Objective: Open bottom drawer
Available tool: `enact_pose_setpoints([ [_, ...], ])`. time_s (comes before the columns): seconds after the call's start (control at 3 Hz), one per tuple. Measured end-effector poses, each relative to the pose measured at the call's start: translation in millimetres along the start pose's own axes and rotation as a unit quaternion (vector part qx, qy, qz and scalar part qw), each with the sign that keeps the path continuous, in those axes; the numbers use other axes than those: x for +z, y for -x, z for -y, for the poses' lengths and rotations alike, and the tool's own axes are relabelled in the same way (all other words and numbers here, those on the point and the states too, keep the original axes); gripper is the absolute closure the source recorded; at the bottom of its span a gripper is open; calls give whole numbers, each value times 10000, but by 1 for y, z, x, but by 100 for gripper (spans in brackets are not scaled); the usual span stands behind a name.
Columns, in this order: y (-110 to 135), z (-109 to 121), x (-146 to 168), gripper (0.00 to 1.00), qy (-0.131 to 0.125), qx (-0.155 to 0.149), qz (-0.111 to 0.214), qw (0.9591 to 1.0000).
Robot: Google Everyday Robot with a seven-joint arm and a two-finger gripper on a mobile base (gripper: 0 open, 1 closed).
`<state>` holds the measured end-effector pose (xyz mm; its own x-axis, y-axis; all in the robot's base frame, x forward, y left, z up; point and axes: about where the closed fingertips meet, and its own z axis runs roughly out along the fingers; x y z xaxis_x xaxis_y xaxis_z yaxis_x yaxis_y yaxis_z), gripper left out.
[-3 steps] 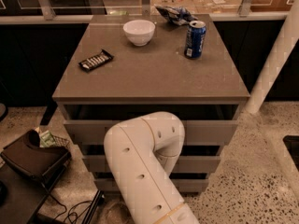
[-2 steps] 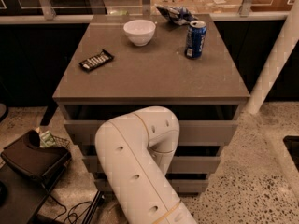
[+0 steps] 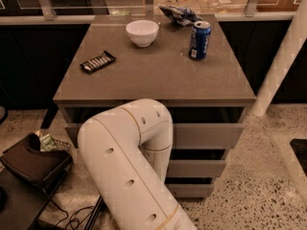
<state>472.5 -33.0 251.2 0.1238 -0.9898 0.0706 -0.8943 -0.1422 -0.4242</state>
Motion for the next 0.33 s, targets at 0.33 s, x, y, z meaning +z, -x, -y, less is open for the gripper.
enact_pose_setpoints([
  [0.33,-10,-7,-6,0,52,-24,-88,9999],
])
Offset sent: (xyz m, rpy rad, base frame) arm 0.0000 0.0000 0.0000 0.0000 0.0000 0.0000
